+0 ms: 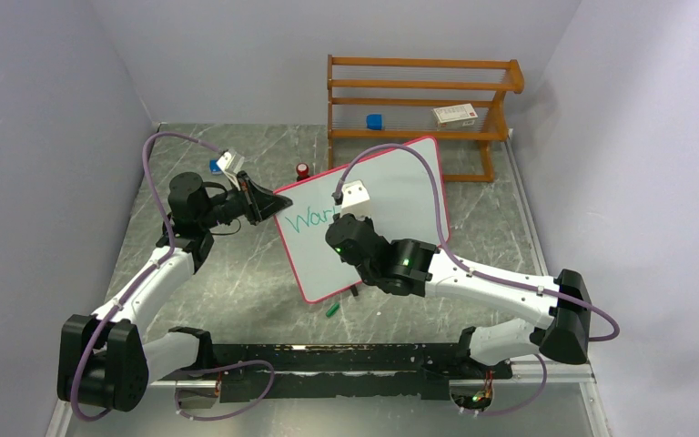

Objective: Write a sentence on the whiteboard

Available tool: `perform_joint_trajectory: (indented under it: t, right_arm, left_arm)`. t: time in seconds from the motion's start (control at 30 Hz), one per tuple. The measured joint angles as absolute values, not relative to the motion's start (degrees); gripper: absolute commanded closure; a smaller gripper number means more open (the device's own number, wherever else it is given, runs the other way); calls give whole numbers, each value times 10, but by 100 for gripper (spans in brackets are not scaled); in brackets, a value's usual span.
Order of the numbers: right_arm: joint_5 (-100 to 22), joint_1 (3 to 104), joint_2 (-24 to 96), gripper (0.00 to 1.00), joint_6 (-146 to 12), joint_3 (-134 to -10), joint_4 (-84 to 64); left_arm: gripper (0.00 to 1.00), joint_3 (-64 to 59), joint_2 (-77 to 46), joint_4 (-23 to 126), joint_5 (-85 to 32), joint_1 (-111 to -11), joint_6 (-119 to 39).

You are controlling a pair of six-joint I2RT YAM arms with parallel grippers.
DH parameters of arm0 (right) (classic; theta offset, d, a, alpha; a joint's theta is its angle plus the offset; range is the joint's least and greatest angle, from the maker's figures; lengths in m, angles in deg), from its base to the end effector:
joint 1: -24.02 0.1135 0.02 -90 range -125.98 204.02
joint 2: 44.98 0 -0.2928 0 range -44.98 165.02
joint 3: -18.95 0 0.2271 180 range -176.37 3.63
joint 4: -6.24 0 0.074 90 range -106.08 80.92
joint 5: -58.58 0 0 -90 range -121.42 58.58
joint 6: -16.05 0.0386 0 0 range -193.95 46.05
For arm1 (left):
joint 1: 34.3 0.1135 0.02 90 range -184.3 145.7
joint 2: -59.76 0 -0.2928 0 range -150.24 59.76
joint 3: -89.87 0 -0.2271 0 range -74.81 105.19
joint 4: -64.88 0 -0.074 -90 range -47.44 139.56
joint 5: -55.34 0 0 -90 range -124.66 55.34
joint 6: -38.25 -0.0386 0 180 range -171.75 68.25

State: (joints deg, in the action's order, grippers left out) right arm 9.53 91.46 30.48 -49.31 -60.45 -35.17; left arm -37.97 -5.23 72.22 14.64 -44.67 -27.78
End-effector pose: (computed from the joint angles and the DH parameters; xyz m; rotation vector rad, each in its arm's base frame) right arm 0.1212 0.2257 0.3498 -0.3905 2.0163 0.1939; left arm 0.2076 -0.0677 0.3189 0.4824 1.7011 -1.1532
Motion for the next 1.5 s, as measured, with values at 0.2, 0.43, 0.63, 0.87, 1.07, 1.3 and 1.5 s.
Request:
perform_joint_trajectory:
  t: [0.2,0.43,0.63,0.87,1.07,1.3,1.5]
  right_arm:
    - [99,915,305,100,-493,-604,-351]
    - [103,915,305,100,-498,-604,-347]
    - [106,915,305,100,-502,-604,-344]
    - [119,915,305,100,-508,-604,-330]
    - [123,914,305,100,-509,-604,-325]
    - [130,908,303,100,-511,-604,-320]
    - [130,901,300,100,-510,-604,-320]
  left_arm:
    - [95,-380,-53,722,146,-447,-278]
    - [95,-380,-53,722,146,-447,-278]
    - [95,-380,-53,722,146,-447,-278]
    - [95,-380,-53,722,146,-447,-278]
    - [95,-380,-53,722,147,-447,-278]
    - [95,-379,-53,722,147,-447,-278]
    - [95,-378,-53,721,147,-447,-278]
